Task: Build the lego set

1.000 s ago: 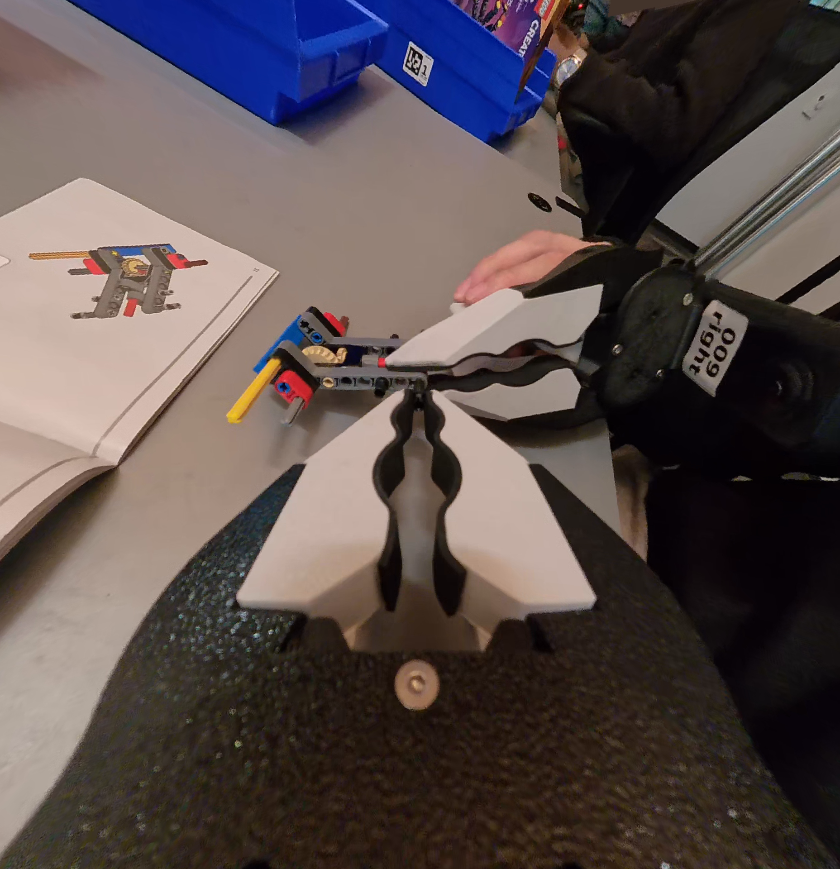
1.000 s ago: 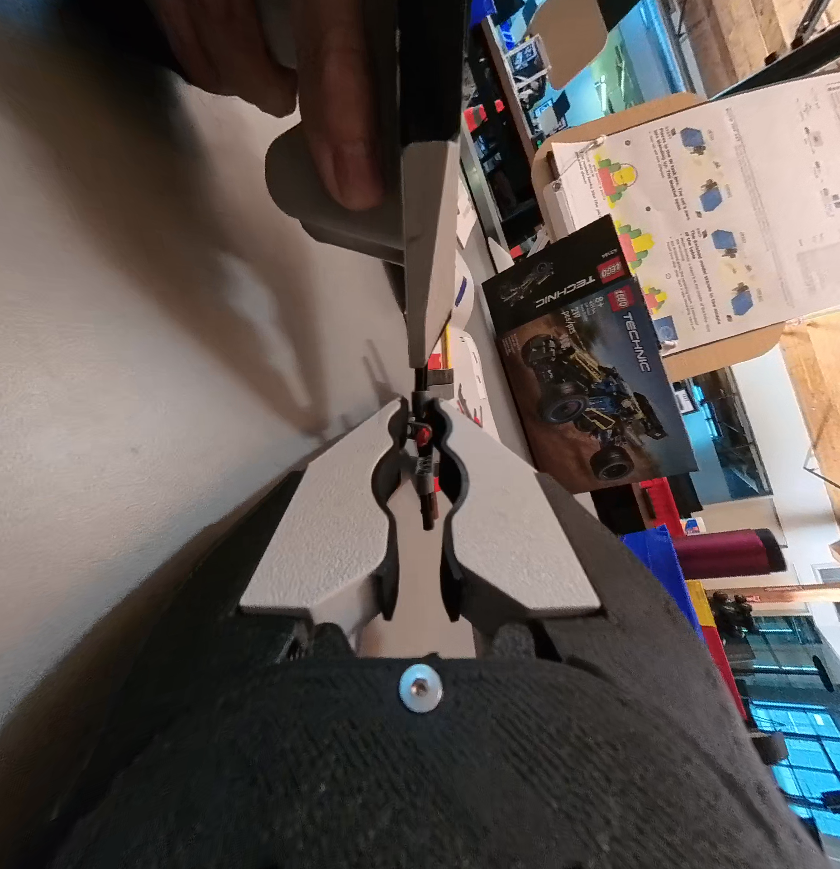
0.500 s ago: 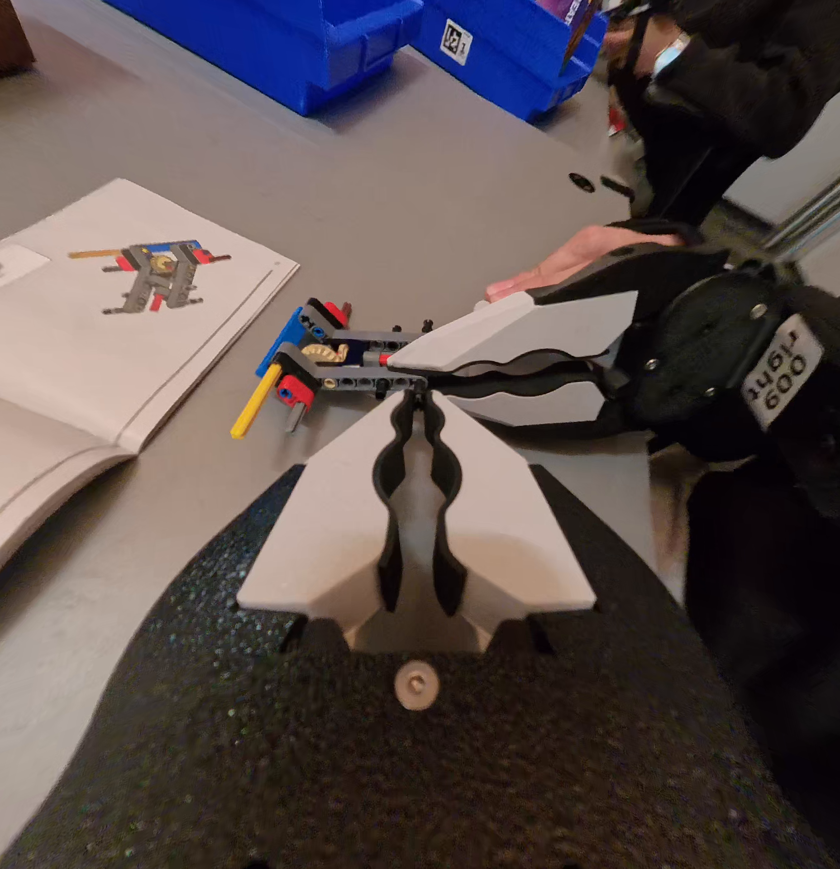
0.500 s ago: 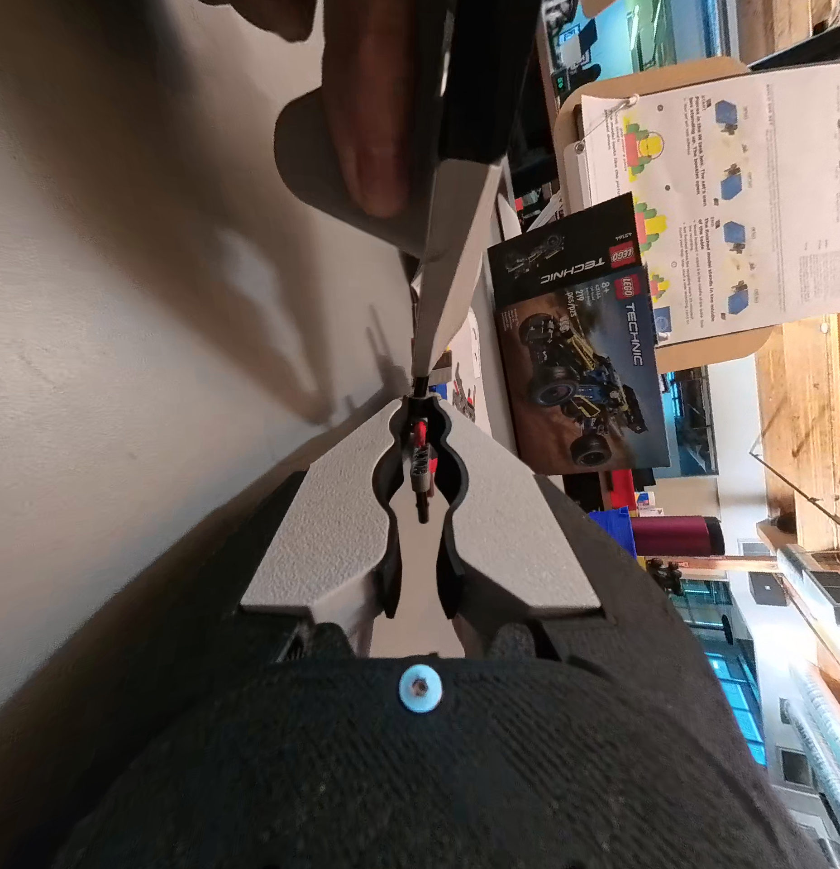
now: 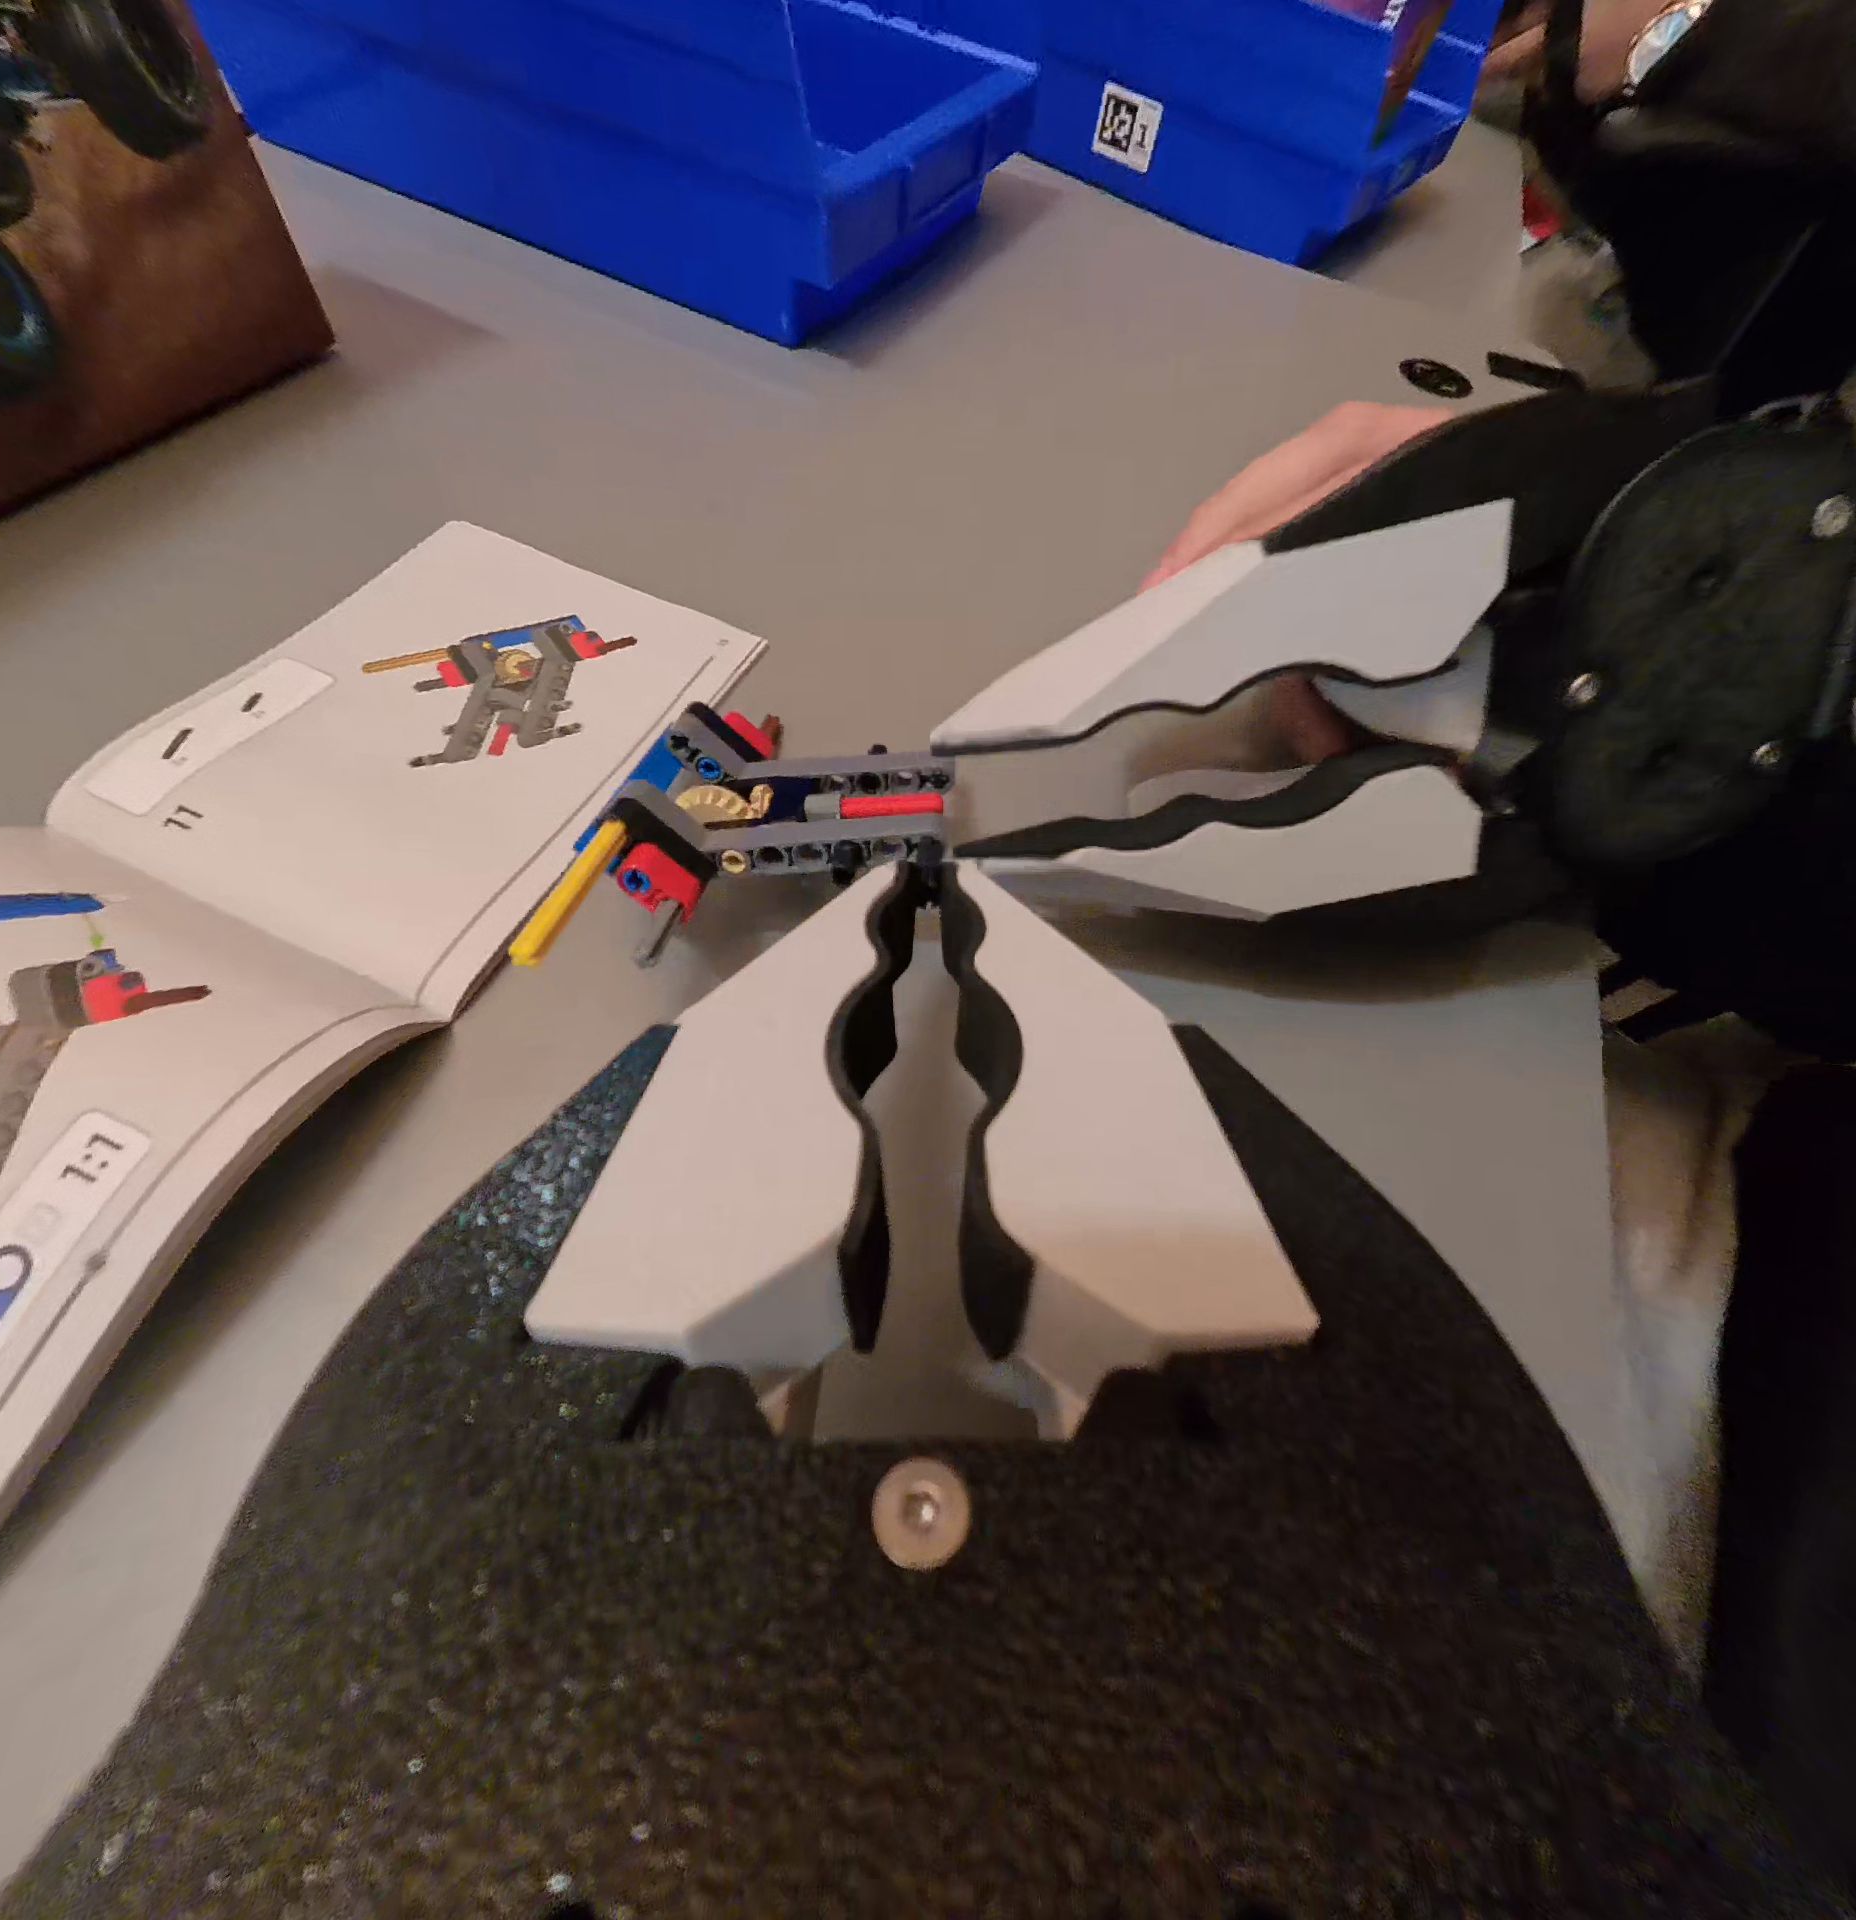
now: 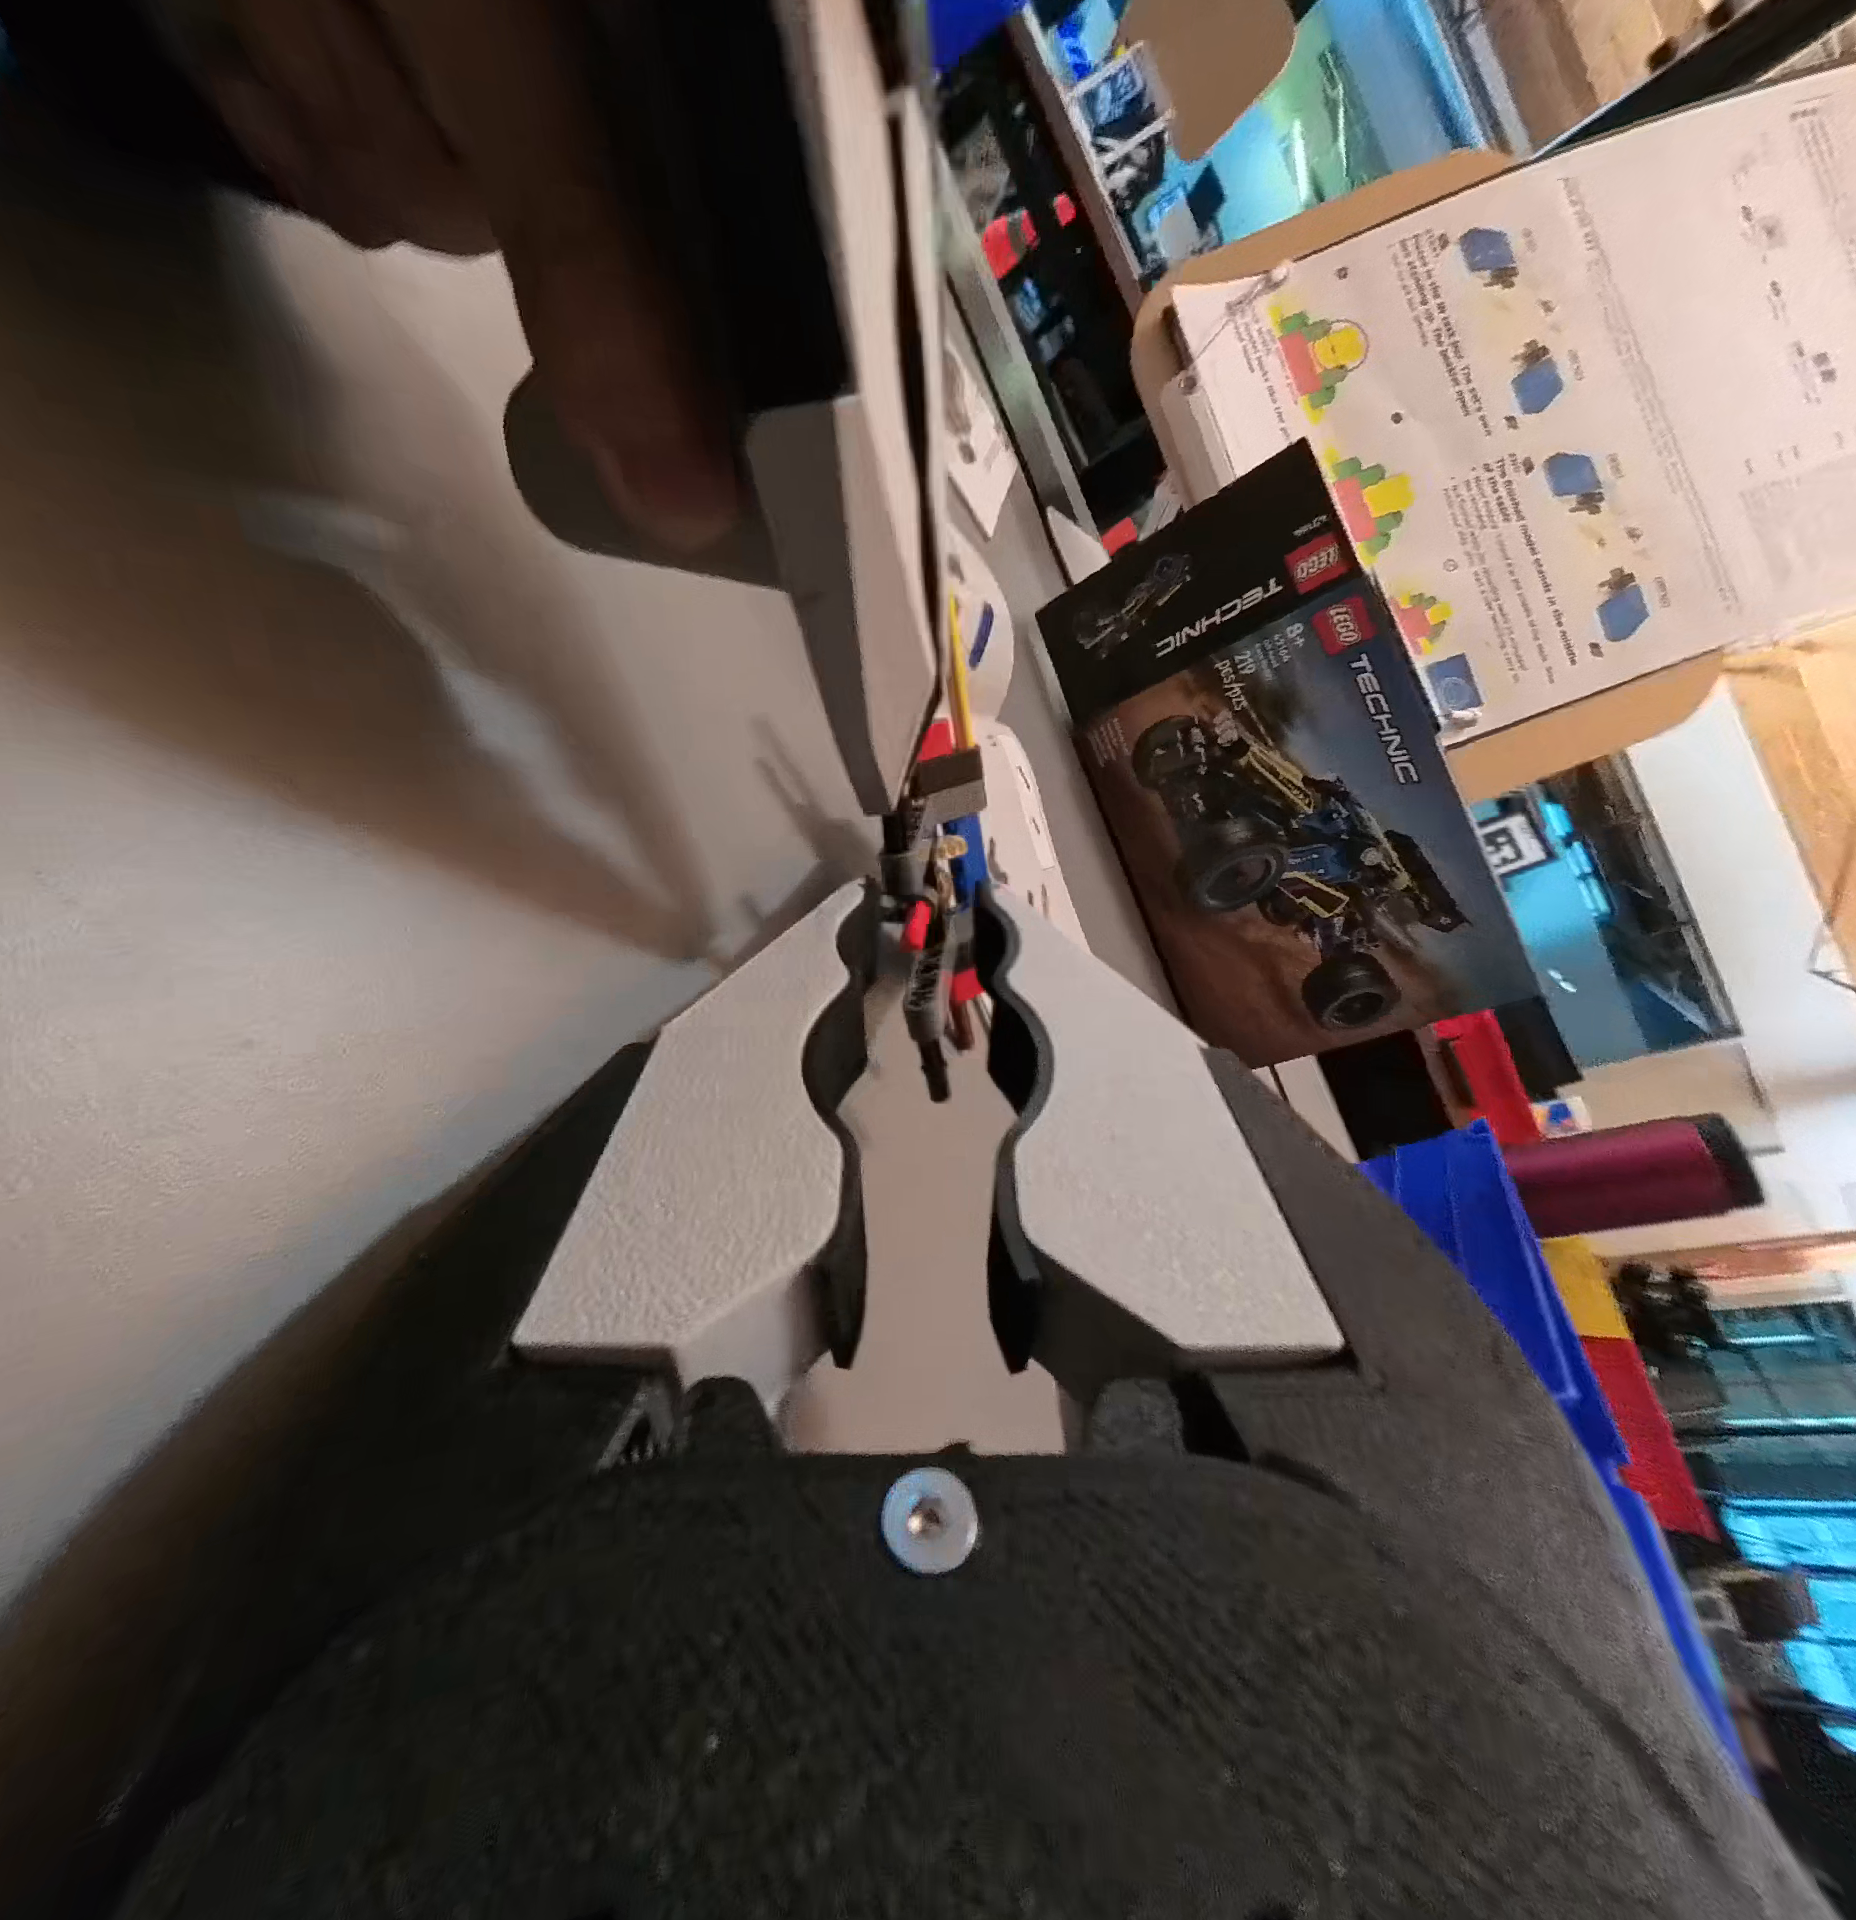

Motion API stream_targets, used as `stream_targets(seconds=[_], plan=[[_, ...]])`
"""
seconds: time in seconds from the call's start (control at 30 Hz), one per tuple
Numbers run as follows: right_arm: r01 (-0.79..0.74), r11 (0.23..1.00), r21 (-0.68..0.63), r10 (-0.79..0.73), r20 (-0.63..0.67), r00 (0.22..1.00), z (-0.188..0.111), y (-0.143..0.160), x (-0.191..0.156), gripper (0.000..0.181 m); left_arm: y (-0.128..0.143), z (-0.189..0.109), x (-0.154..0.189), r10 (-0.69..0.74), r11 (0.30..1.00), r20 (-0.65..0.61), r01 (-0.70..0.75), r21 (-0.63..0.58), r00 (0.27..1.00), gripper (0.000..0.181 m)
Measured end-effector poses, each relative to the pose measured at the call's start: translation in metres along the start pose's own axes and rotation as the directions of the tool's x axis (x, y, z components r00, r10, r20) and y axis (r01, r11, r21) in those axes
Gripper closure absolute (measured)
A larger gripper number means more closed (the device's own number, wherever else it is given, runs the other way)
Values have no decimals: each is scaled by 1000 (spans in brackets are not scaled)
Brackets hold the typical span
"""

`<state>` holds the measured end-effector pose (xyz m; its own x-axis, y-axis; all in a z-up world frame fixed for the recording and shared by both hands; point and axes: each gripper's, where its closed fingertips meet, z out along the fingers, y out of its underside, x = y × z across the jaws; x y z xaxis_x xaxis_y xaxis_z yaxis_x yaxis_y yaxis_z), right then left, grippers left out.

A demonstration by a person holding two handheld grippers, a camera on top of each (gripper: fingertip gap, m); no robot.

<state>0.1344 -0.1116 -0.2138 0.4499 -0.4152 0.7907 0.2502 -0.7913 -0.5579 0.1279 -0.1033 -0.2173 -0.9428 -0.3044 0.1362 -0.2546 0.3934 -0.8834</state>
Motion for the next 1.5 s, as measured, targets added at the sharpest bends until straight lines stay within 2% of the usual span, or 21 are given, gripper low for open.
stream_targets(seconds=[0.07, 0.1, 0.13, 0.17, 0.23, 0.3, 0.33, 0.4, 0.47, 0.5, 0.7, 0.77, 0.8, 0.87, 0.97, 1.03, 1.1, 1.23, 1.33, 1.4, 1.5], plan=[[-76, 997, 22, 75, 43, 996, -7, -7, -1, 158, 0, 0, -1, 2, 1000, 6, -2, -2, 1000, 179], [-144, 990, 6, 143, 76, 987, -11, -10, -2, 161, 0, 0, -1, 4, 1000, 8, -4, -3, 1000, 178], [-235, 971, -31, 238, 133, 962, -15, -12, -6, 162, 1, 0, -1, 8, 1000, 10, -8, -5, 1000, 178], [-360, 929, -85, 369, 138, 919, -17, -11, -4, 159, 1, 0, 0, 11, 1000, 9, -11, -6, 1000, 178], [-612, 778, -144, 629, 167, 760, -20, -12, -6, 160, 2, 0, 1, 15, 1000, 2, -15, -13, 1000, 178], [-778, 600, -185, 798, 199, 569, -18, -9, -8, 158, 2, -1, 2, 19, 1000, -1, -19, -9, 1000, 179], [-808, 548, -217, 834, 219, 507, -17, -7, -10, 160, 2, -1, 2, 21, 1000, -4, -21, -10, 1000, 178], [-837, 487, -251, 870, 231, 437, -14, -3, -11, 157, 2, -1, 3, 24, 1000, -4, -24, -10, 1000, 179], [-875, 415, -250, 900, 253, 354, -12, -6, -9, 172, 1, -1, 3, 31, 1000, 0, -31, -4, 1000, 179], [-885, 383, -266, 912, 263, 315, -11, -7, -11, 171, 0, -2, 3, 37, 999, 3, -37, 2, 999, 179], [-910, 291, -294, 946, 229, 229, -8, 2, -9, 158, -1, -2, 4, 54, 998, 6, -54, 13, 999, 178], [-900, 346, -266, 929, 232, 289, -11, 6, -2, 152, 0, -2, 3, 53, 999, 8, -53, 3, 999, 178], [-875, 420, -240, 899, 242, 365, -13, 6, 1, 149, 0, -2, 2, 51, 999, 12, -51, 4, 999, 179], [-751, 619, -230, 785, 199, 586, -15, 17, 3, 145, 1, -3, 1, 45, 999, 13, -45, 2, 999, 178], [-429, 881, -197, 461, 159, 873, -9, 20, 1, 139, 0, -4, 1, 23, 1000, -4, -22, 10, 1000, 179], [-184, 972, -149, 203, 129, 971, -1, 17, -2, 146, -1, -5, 0, -5, 1000, -24, 5, 16, 1000, 179], [-41, 995, -86, 52, 129, 990, 6, 11, -9, 149, -2, -6, -1, -46, 999, -52, 47, 25, 998, 178], [80, 997, 12, -81, 61, 995, 14, -2, -6, 154, -3, -11, -1, -113, 992, -113, 117, 36, 987, 178], [133, 990, 54, -136, 52, 989, 18, -11, -7, 162, 1, -13, 2, -123, 992, -158, 127, 15, 980, 179], [140, 988, 64, -146, 97, 985, 20, -11, -12, 176, 3, -15, 2, -124, 992, -181, 126, 1, 976, 179], [132, 988, 75, -139, 111, 984, 19, -13, -14, 176, 3, -17, 2, -127, 992, -198, 130, 1, 972, 179]])
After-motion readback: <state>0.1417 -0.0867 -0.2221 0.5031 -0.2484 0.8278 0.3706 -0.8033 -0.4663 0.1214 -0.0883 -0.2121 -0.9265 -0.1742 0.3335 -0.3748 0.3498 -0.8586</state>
